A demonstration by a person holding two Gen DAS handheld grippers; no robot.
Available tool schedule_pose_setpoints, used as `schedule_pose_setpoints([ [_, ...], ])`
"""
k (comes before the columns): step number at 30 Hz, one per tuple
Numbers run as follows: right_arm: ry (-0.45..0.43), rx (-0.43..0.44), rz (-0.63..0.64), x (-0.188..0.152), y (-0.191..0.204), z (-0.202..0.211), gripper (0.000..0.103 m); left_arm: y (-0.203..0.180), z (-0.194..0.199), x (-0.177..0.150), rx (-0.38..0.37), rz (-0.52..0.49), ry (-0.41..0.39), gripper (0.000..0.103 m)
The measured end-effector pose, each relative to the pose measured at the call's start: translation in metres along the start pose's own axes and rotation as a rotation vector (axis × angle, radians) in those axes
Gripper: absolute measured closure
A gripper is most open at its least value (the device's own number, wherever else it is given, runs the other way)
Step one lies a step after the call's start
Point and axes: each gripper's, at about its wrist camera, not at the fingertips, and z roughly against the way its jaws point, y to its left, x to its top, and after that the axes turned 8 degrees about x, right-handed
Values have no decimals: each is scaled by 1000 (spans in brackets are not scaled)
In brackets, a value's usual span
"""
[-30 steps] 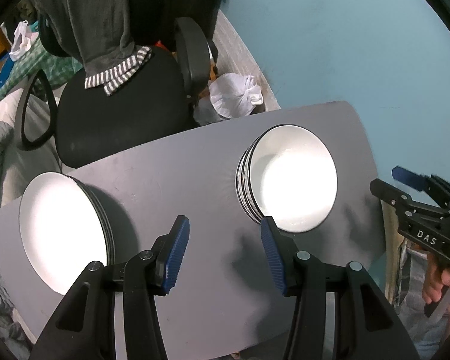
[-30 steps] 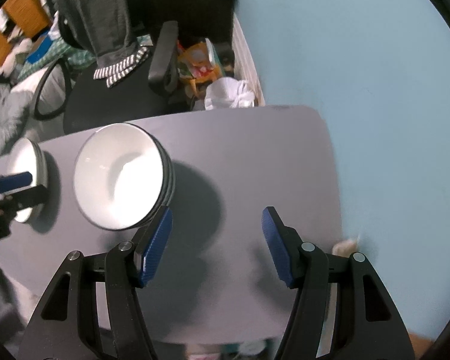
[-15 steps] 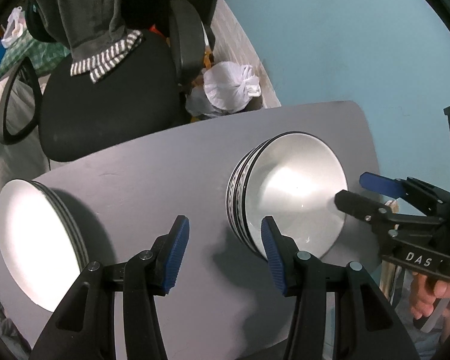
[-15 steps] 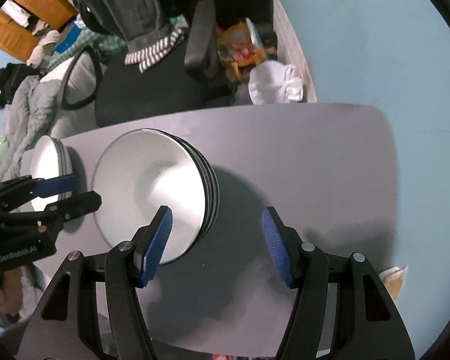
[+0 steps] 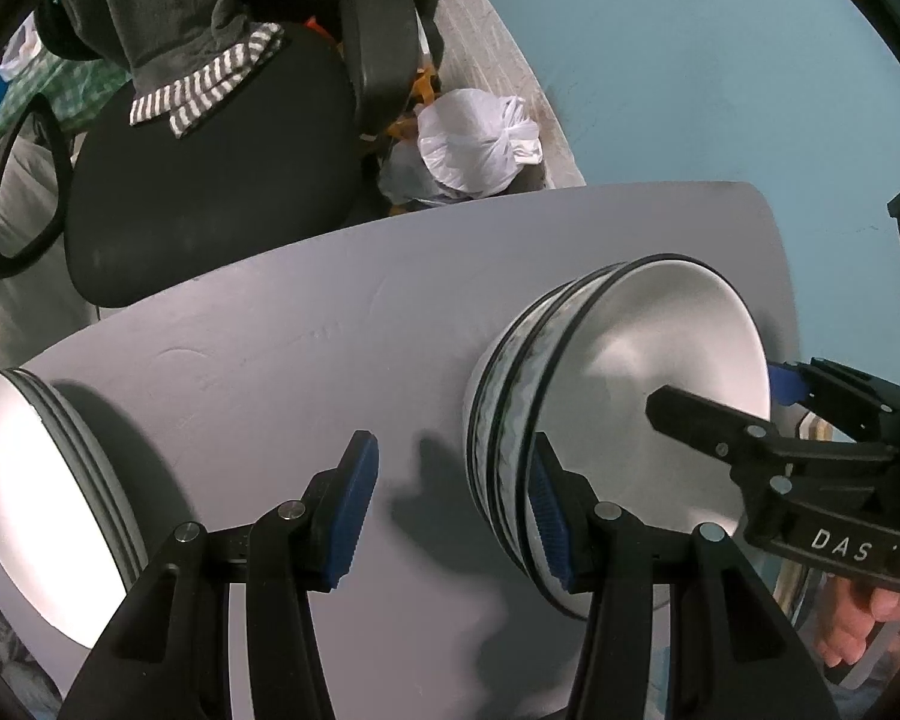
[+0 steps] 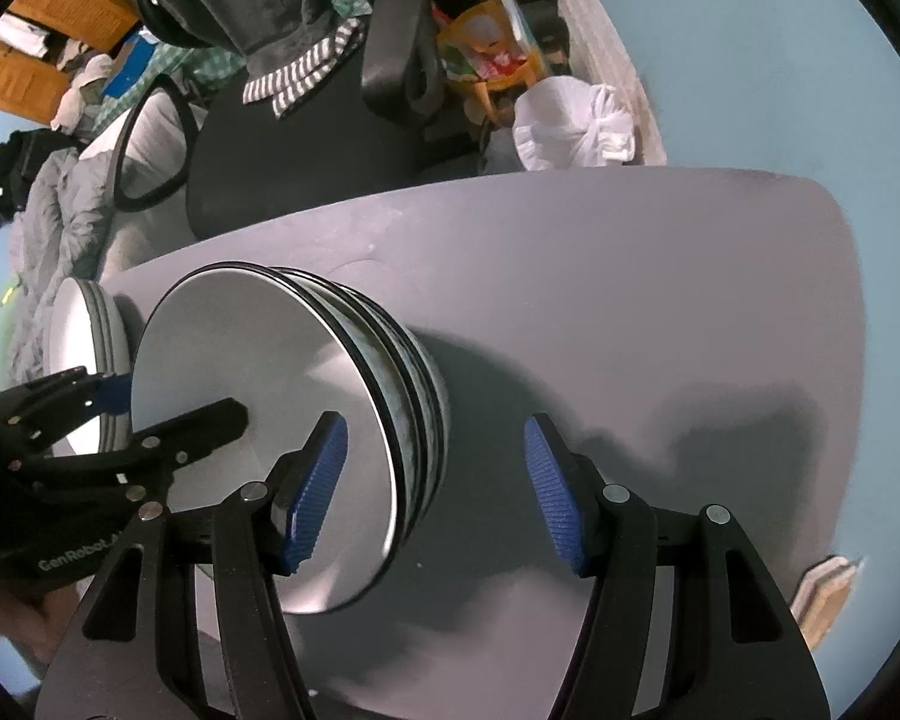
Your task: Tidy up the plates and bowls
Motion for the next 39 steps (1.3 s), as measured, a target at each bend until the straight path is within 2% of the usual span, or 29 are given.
schedule_pose_setpoints([
  [6,31,10,13,1,1,-11,42,-2,-7,5,-39,13,12,50],
  [9,32,43,-1,3,-2,-12,42,0,-9,7,-63,29,13,50],
  [11,33,62,-7,4,-3,-12,48,2,-10,7,-78,41,17,49],
  [13,34,88,-7,5,-2,-12,61,5,-11,8,-100,59,22,49],
  [16,35,91,-4,5,1,-12,61,7,-12,7,-123,66,29,50],
  [17,34,88,-2,5,2,-12,61,7,-11,7,-128,63,29,51],
  [21,33,70,-10,5,6,-12,61,3,-8,3,-159,56,11,72],
  [24,38,44,-11,4,10,-12,63,-4,-3,0,-102,29,-4,73],
  [27,50,57,-33,0,10,-14,69,-2,0,-3,-60,26,-7,76],
  [31,52,71,-49,-7,16,-17,74,11,1,-10,-51,36,8,80],
  [39,78,60,-21,-21,51,-33,79,39,4,-39,-5,51,44,81],
])
